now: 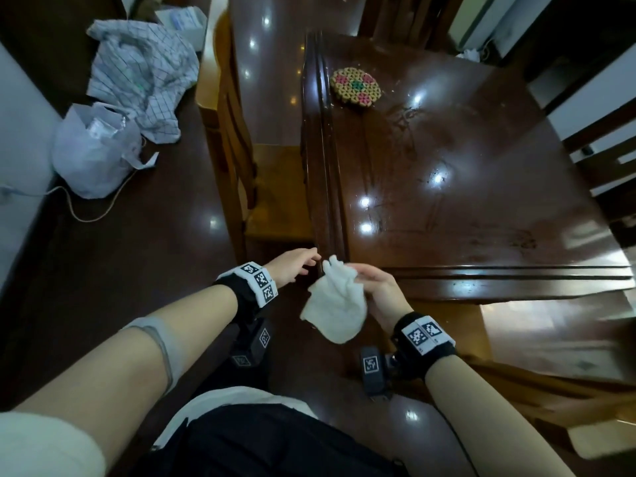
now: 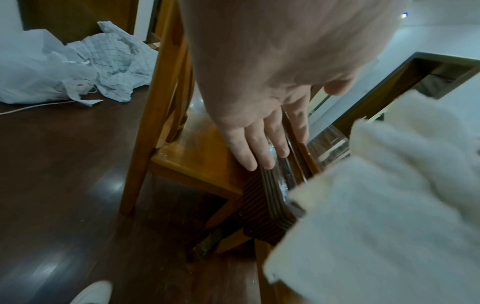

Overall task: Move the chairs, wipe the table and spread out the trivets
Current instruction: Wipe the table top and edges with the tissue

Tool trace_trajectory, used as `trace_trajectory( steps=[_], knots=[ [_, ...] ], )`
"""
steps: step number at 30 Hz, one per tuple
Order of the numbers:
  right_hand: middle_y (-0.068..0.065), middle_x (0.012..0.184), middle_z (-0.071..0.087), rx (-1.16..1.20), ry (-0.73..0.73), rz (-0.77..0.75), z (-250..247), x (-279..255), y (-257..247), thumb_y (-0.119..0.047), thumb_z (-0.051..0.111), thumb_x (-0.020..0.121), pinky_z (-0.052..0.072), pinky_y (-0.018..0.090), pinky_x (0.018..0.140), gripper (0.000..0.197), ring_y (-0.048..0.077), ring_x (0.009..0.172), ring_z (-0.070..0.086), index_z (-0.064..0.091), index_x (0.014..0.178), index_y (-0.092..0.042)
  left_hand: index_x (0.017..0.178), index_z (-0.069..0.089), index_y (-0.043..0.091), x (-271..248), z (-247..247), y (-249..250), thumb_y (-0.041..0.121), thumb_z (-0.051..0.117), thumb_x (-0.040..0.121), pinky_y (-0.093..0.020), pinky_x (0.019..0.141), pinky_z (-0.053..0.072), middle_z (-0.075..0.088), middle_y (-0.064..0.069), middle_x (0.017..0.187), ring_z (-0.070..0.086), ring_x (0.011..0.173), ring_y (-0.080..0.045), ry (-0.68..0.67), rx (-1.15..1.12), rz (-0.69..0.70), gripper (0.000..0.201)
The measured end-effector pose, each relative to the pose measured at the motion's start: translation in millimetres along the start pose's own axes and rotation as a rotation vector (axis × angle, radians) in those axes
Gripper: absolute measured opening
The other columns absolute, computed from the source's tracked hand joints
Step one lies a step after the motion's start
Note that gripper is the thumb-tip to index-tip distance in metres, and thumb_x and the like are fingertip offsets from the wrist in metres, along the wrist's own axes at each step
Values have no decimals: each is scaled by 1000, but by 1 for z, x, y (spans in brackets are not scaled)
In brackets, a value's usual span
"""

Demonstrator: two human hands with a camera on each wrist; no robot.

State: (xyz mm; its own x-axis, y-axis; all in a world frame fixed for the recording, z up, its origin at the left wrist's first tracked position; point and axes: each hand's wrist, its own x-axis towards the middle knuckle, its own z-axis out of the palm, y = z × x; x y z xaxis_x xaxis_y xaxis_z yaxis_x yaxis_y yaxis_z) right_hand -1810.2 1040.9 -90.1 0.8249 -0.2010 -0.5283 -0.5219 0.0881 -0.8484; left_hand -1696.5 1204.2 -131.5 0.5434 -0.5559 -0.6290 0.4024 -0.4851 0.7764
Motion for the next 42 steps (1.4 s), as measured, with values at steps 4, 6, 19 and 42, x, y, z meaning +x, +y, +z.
trace_trajectory(
  steps=[4, 6, 19, 42],
  knots=[
    [17, 118, 67, 308, 9, 78, 8, 19, -29, -9, 49, 95, 49, 43, 95, 28, 29, 104, 66, 67, 115, -14, 132, 51, 20, -2, -5, 23, 51, 25, 101, -33, 99, 42, 57, 1, 132, 54, 121, -18, -179, -205, 39, 51],
    [16, 117, 68, 446, 1, 126, 12, 35, -45, -21, 51, 94, 51, 42, 93, 28, 28, 101, 67, 70, 113, -14, 115, 60, 18, 7, -12, 32, 41, 26, 103, -26, 87, 51, 69, 1, 112, 65, 102, -11, -262, -379, 56, 43],
    [-4, 131, 57, -33, 99, 101, 7, 167, -104, -39, 40, 101, 46, 38, 101, 38, 17, 116, 58, 53, 133, -23, 98, 64, 17, 104, -104, 83, 30, 59, 93, -39, 94, 50, 68, -8, 108, 65, 101, -26, 203, -214, -28, 15],
    [8, 130, 57, -486, 330, 64, -150, 455, -251, -38, 64, 88, 47, 41, 100, 59, 28, 116, 57, 46, 136, -9, 139, 30, 30, 329, -156, 209, 29, 42, 100, -33, 73, 40, 59, -4, 119, 58, 88, -26, 816, -37, 42, 41]
  ],
)
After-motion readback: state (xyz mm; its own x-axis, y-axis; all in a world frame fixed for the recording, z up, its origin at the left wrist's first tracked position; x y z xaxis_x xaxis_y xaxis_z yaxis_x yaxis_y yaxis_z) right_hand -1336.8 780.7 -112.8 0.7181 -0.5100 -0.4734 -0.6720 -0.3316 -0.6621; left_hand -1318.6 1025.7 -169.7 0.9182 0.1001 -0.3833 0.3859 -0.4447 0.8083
